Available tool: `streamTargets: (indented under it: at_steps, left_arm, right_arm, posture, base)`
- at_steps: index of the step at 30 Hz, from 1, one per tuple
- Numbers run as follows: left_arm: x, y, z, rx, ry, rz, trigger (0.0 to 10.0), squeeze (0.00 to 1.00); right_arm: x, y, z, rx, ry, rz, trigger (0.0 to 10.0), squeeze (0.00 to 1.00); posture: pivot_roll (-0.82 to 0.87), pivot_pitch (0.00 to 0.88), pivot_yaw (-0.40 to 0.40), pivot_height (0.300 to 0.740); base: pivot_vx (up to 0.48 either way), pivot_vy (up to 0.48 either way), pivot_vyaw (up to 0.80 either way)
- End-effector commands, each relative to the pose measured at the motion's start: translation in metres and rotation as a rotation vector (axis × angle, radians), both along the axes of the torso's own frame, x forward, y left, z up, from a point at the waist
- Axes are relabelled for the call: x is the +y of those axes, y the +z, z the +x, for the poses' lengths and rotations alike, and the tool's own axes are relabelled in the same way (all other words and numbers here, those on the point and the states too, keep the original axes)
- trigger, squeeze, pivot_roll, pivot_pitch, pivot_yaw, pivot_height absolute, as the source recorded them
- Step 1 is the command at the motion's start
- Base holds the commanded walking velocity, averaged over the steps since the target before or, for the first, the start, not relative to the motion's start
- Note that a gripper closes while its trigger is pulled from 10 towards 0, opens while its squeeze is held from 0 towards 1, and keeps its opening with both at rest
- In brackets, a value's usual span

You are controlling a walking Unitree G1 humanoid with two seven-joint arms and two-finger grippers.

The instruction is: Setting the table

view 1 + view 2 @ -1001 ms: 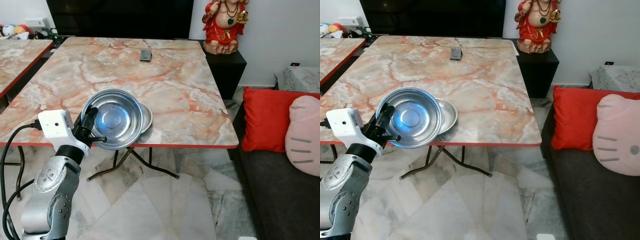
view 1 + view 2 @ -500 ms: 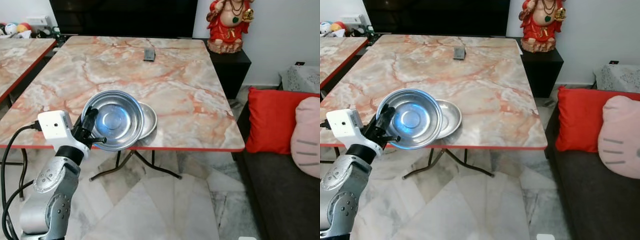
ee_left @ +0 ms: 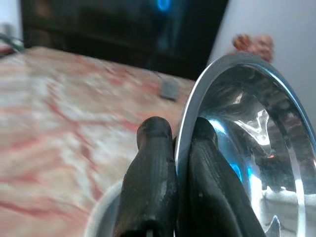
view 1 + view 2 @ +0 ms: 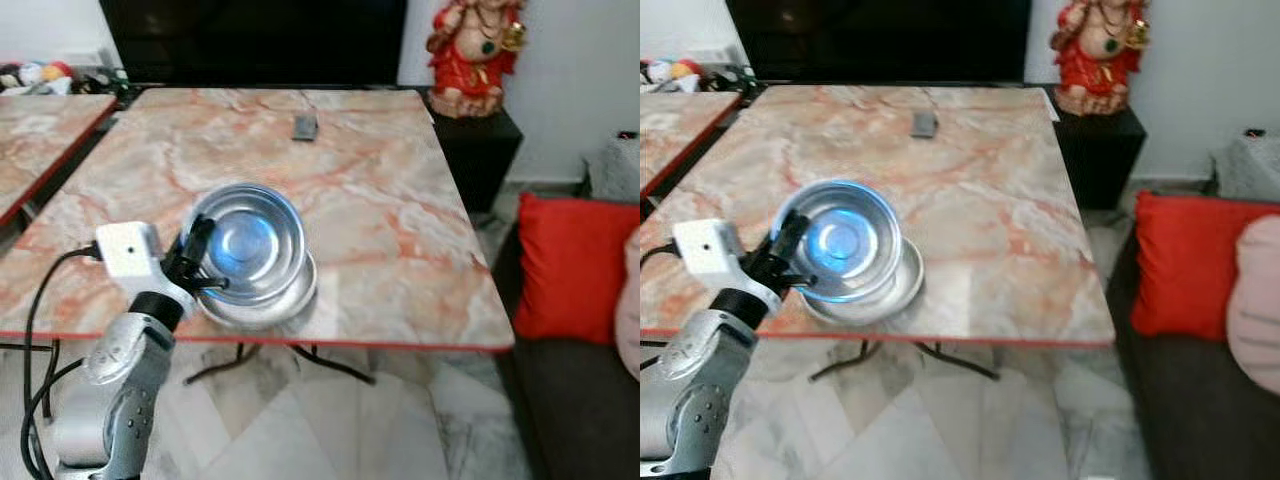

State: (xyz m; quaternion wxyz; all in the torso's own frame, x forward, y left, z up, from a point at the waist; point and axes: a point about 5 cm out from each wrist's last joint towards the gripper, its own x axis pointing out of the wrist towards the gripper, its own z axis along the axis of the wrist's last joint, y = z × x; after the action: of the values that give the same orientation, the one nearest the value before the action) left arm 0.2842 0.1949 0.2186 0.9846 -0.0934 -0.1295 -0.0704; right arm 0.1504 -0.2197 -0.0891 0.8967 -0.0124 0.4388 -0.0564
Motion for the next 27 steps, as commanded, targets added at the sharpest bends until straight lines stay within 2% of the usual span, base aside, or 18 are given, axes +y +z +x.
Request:
streamTargets:
  at_steps: [1, 8, 12, 14, 18, 22, 27]
  left_arm:
    - [0.006, -0.001, -0.002, 0.007, 0.025, 0.0, 10.0, 0.0]
    - [0.005, -0.002, -0.002, 0.018, 0.006, 0.002, 10.0, 0.0]
    - [0.003, -0.007, -0.002, 0.064, -0.057, -0.034, 10.0, 0.0]
    - [0.008, -0.009, -0.003, 0.095, -0.096, -0.066, 10.0, 0.0]
    - [0.012, -0.01, -0.002, 0.122, -0.107, -0.093, 10.0, 0.0]
    - [0.016, -0.018, 0.0, 0.205, -0.118, -0.07, 10.0, 0.0]
    - [0.014, -0.041, -0.006, 0.366, -0.177, -0.005, 10.0, 0.0]
  right_arm:
    - [0.008, -0.003, -0.005, 0.016, 0.003, 0.023, 10.0, 0.0]
    - [0.008, -0.004, -0.005, 0.017, 0.005, 0.024, 10.0, 0.0]
    - [0.009, -0.004, -0.005, 0.017, 0.006, 0.024, 10.0, 0.0]
    - [0.009, -0.004, -0.005, 0.017, 0.006, 0.025, 10.0, 0.0]
    - [0.01, -0.004, -0.005, 0.017, 0.004, 0.025, 10.0, 0.0]
    - [0.009, -0.004, -0.005, 0.021, 0.002, 0.024, 10.0, 0.0]
    - [0.01, -0.004, -0.005, 0.023, 0.004, 0.024, 10.0, 0.0]
  posture:
    - [0.08, 0.126, -0.017, 0.74]
    - [0.08, 0.127, -0.017, 0.74]
    - [0.08, 0.127, -0.016, 0.74]
    - [0.08, 0.129, -0.013, 0.74]
    - [0.08, 0.131, -0.01, 0.74]
    - [0.08, 0.13, -0.006, 0.74]
    - [0.08, 0.134, -0.006, 0.74]
  base:
    - [0.341, 0.0, 0.0]
    - [0.336, 0.0, 0.0]
    - [0.0, 0.0, 0.0]
    - [0.0, 0.0, 0.0]
    - [0.0, 0.0, 0.0]
    - [0.0, 0.0, 0.0]
    - [0.0, 0.0, 0.0]
